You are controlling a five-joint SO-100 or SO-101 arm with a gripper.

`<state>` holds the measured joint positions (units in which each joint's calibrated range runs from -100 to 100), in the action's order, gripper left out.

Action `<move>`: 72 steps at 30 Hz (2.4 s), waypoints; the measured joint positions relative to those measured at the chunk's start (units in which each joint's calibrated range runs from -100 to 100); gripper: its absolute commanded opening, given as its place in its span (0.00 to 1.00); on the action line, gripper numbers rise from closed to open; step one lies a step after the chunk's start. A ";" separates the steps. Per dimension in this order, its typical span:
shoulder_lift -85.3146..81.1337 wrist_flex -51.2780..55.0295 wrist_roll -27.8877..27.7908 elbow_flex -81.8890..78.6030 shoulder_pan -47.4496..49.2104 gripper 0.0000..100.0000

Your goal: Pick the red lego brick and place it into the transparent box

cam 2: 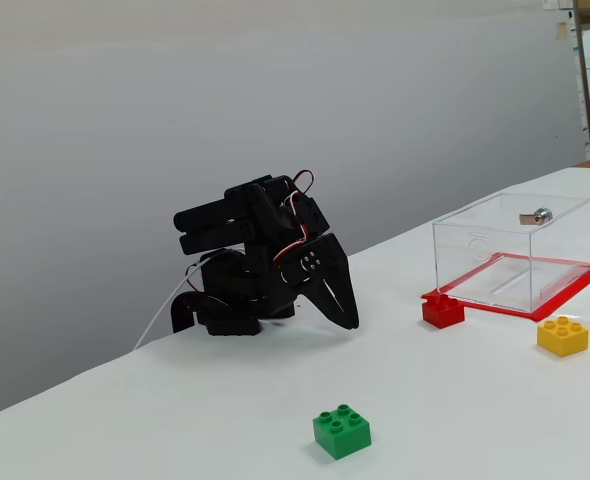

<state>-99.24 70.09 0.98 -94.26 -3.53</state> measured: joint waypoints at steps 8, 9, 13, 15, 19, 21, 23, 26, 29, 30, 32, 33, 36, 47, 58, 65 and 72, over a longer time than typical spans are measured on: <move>0.00 0.00 0.00 0.00 0.00 0.01; 0.00 0.00 0.00 0.00 0.00 0.01; 0.00 0.00 0.00 0.00 0.00 0.01; 0.00 0.00 0.00 0.00 0.00 0.01; 0.00 0.00 0.00 0.00 0.00 0.01; 0.00 0.00 0.00 0.00 0.00 0.01; 0.00 0.00 0.00 0.00 0.00 0.01; 0.00 0.00 0.00 0.00 0.00 0.01; 0.00 0.00 0.00 0.00 0.00 0.01; 0.00 0.00 0.00 0.00 0.00 0.01; 0.00 0.00 0.00 0.00 0.00 0.02; 0.00 0.00 0.00 0.00 0.00 0.02; 0.00 0.00 0.00 0.00 0.00 0.01; 0.00 0.00 0.10 0.00 0.11 0.01; 0.00 -5.74 0.00 4.06 -0.21 0.01; 7.86 -12.94 0.00 10.94 -0.11 0.01; 25.79 -14.05 0.00 19.33 -0.11 0.01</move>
<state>-73.45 56.04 0.98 -74.93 -3.63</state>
